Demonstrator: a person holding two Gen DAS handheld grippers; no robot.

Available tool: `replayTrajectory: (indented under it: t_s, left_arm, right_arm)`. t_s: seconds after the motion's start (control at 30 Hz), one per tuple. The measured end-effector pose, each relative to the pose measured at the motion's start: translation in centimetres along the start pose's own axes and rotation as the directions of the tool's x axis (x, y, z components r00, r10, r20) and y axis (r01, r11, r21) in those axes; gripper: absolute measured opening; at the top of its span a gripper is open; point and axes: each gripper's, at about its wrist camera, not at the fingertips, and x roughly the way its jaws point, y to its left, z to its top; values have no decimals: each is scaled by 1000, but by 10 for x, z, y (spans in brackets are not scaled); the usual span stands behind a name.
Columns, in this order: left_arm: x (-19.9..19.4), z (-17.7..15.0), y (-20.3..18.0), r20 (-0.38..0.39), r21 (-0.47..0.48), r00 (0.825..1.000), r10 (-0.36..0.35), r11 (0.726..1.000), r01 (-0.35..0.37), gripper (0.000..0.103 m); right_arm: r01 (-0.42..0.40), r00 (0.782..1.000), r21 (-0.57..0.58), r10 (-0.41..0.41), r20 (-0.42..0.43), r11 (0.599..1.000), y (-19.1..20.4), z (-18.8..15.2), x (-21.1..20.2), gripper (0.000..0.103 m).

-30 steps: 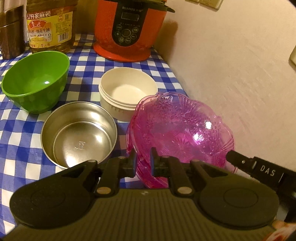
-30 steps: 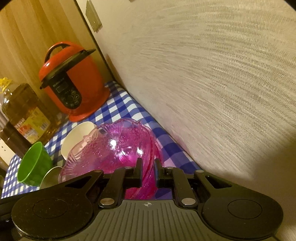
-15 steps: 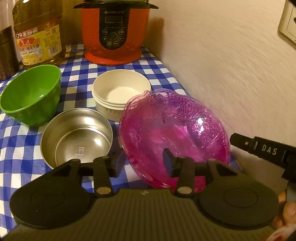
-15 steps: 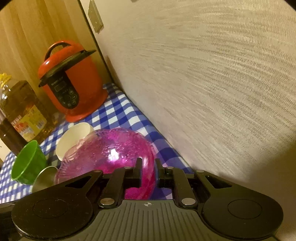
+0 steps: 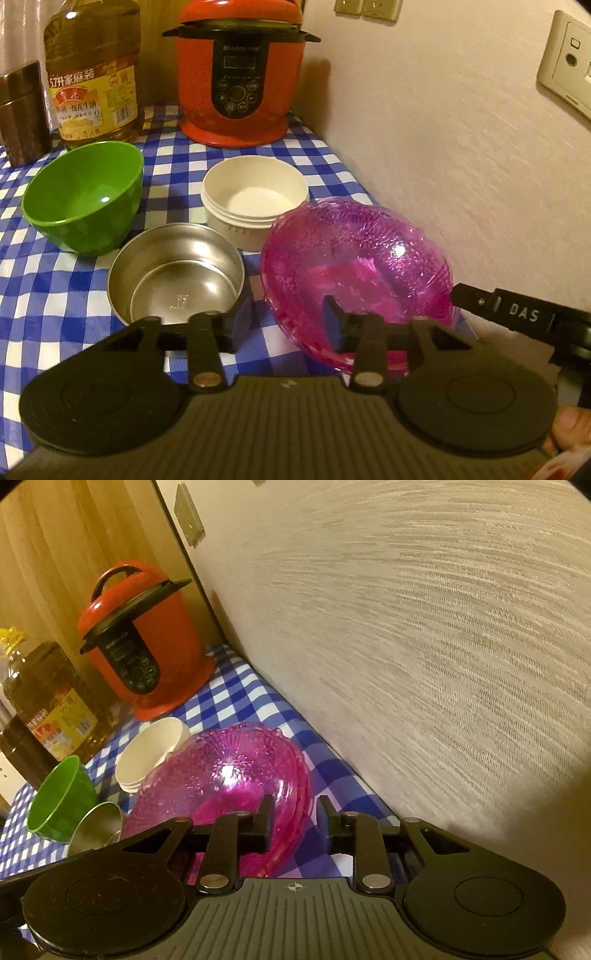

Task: Organize plates and bowls
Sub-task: 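Open both grippers and release the pink plate on the stack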

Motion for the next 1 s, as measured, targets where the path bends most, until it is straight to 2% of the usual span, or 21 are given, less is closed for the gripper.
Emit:
replayTrajectory:
  t_s: [0.03, 0.1, 0.57, 1.0]
  left_arm:
    - [2, -1, 1, -6, -2, 1000, -2, 1000, 2, 25]
    - [5, -3, 2, -18, -8, 1000, -10, 1000, 10, 23]
    - [8, -10, -2, -44, -13, 998, -54, 998, 54, 23]
    - [-38, -20, 14, -20, -69, 999, -41, 997, 40, 23]
  right_arm:
    - [-6, 1000, 2, 6, 3, 1000, 0, -1, -1, 25]
    - [-15, 1000, 0, 15, 0, 1000, 0, -3, -2, 25]
    - [-7, 999, 18, 8, -34, 1000, -4, -5, 3, 25]
    - [-21, 999, 7, 21, -43, 1000, 12, -14, -30, 26]
